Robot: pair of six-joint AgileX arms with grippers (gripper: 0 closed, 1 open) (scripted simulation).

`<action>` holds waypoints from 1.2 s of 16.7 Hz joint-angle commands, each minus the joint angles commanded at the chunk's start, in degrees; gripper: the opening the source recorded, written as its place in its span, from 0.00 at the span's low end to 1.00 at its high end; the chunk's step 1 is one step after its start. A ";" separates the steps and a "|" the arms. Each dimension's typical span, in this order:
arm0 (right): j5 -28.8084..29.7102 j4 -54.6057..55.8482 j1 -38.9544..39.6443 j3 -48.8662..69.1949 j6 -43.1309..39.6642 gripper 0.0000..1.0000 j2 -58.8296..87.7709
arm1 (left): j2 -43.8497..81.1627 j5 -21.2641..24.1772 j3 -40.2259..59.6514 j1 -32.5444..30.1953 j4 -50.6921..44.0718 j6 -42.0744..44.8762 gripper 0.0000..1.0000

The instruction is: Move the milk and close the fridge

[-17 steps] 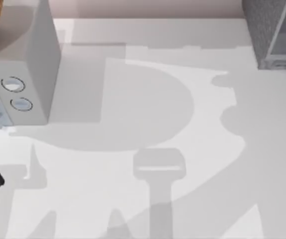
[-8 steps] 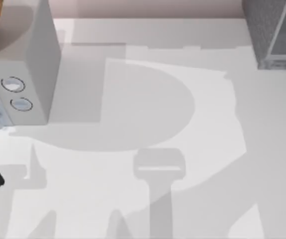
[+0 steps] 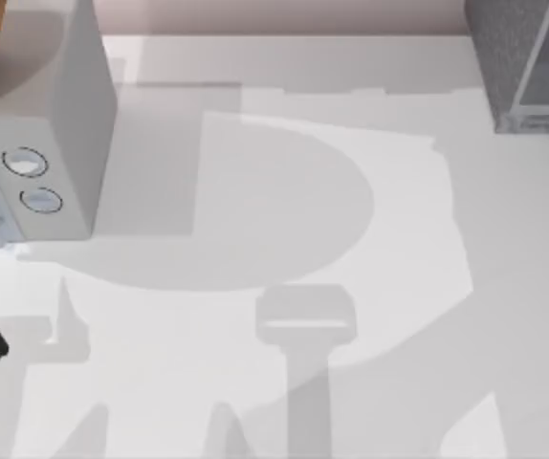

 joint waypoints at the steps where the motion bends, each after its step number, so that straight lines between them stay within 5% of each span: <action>1: 0.00 0.00 0.00 0.00 0.00 0.38 0.00 | 0.00 0.00 0.00 0.00 0.00 0.00 1.00; 9: 0.00 0.00 0.00 0.00 0.00 0.98 0.00 | 0.00 0.00 0.00 0.00 0.00 0.00 1.00; 20: 0.08 -0.30 0.12 -0.38 0.14 1.00 -0.58 | 0.00 0.00 0.00 0.00 0.00 0.00 1.00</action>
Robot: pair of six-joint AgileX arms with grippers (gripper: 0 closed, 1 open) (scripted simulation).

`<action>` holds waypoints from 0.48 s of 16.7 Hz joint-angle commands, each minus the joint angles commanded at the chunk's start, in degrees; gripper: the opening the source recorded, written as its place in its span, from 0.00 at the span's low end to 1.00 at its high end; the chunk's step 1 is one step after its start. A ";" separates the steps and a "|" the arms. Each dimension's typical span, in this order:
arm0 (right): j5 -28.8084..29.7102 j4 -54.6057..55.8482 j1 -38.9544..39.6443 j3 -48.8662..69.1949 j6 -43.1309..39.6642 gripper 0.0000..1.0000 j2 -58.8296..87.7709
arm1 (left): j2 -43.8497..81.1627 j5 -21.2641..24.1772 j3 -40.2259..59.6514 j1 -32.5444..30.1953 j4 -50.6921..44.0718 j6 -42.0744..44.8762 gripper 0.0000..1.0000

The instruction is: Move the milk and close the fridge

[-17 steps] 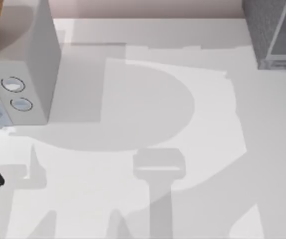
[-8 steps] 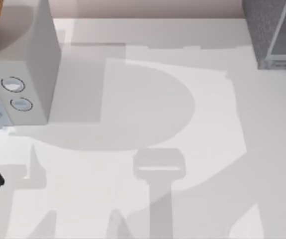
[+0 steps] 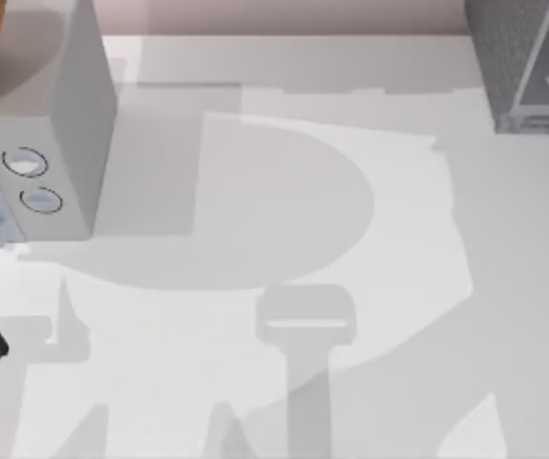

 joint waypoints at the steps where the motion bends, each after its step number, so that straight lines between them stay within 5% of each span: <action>1: 0.16 -0.63 0.07 -0.74 0.26 1.00 -1.15 | 0.00 0.00 0.00 0.00 0.00 0.00 1.00; 8: 2.88 -12.54 1.48 -14.33 1.78 1.00 -25.34 | 0.00 0.00 0.00 0.00 0.00 0.00 1.00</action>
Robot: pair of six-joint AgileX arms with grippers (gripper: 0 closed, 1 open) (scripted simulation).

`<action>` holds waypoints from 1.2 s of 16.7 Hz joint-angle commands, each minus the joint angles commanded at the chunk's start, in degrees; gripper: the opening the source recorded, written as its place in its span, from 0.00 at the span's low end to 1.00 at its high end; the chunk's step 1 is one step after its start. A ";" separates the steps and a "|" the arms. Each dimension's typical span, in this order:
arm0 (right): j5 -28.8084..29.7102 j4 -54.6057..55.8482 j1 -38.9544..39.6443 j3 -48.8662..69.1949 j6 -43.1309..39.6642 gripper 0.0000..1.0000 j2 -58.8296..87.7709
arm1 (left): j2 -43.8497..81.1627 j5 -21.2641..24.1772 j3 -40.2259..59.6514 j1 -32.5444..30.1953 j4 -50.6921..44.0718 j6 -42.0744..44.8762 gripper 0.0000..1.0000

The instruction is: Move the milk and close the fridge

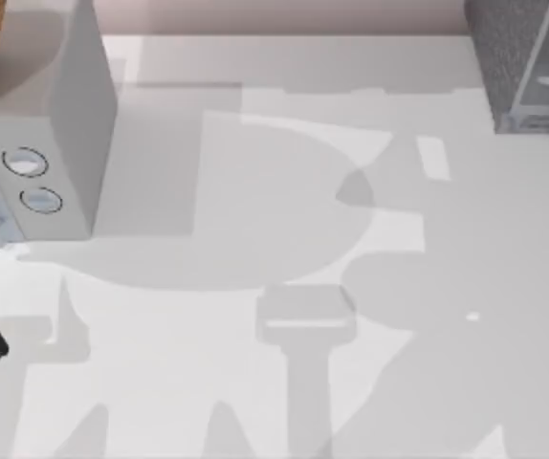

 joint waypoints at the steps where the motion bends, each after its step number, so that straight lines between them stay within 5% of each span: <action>1: 0.53 -2.45 0.30 -2.80 0.01 1.00 -5.48 | 0.00 0.00 0.00 0.00 0.00 0.00 1.00; 13: 6.70 -33.46 6.24 -41.52 -1.66 1.00 -81.98 | 0.00 0.00 0.00 0.00 0.00 0.00 1.00; 20: 8.25 -43.65 9.93 -56.35 -2.20 1.00 -104.46 | 0.00 0.00 0.00 0.00 0.00 0.00 1.00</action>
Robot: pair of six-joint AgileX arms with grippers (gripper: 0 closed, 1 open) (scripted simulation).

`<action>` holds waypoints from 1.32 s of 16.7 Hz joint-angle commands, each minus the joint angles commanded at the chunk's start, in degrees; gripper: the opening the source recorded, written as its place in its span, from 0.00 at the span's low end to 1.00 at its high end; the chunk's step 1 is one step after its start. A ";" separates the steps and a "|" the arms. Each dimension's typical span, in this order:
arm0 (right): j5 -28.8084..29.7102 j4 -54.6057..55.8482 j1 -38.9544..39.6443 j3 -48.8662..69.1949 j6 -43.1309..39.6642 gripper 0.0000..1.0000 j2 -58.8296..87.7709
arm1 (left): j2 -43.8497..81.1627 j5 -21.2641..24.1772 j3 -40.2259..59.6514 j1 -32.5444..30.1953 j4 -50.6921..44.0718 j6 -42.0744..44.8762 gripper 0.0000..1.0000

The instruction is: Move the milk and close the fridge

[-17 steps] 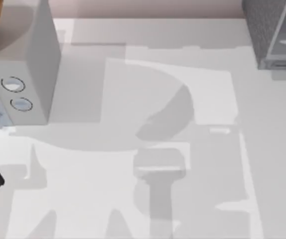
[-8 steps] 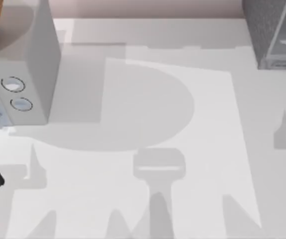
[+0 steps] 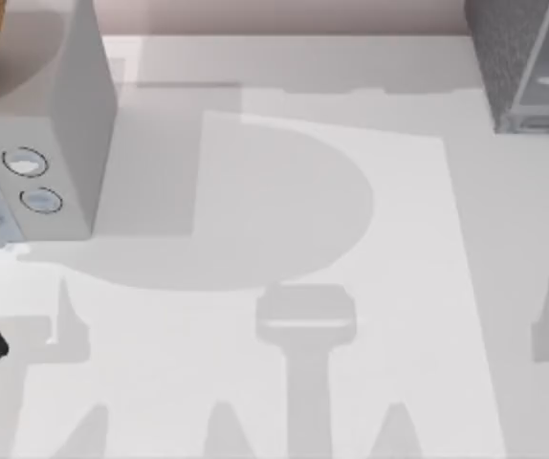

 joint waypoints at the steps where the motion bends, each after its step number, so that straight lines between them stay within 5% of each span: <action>1: 0.06 -0.36 0.16 -0.60 0.03 1.00 -0.77 | 0.00 0.00 0.00 0.00 0.00 0.00 1.00; 11: 0.02 -6.59 0.10 2.87 0.21 1.00 -4.96 | 0.00 0.00 0.00 0.00 0.00 0.00 1.00; 22: 0.41 -57.40 0.09 25.09 -0.43 1.00 -32.15 | 0.00 0.00 0.00 0.00 0.00 0.00 1.00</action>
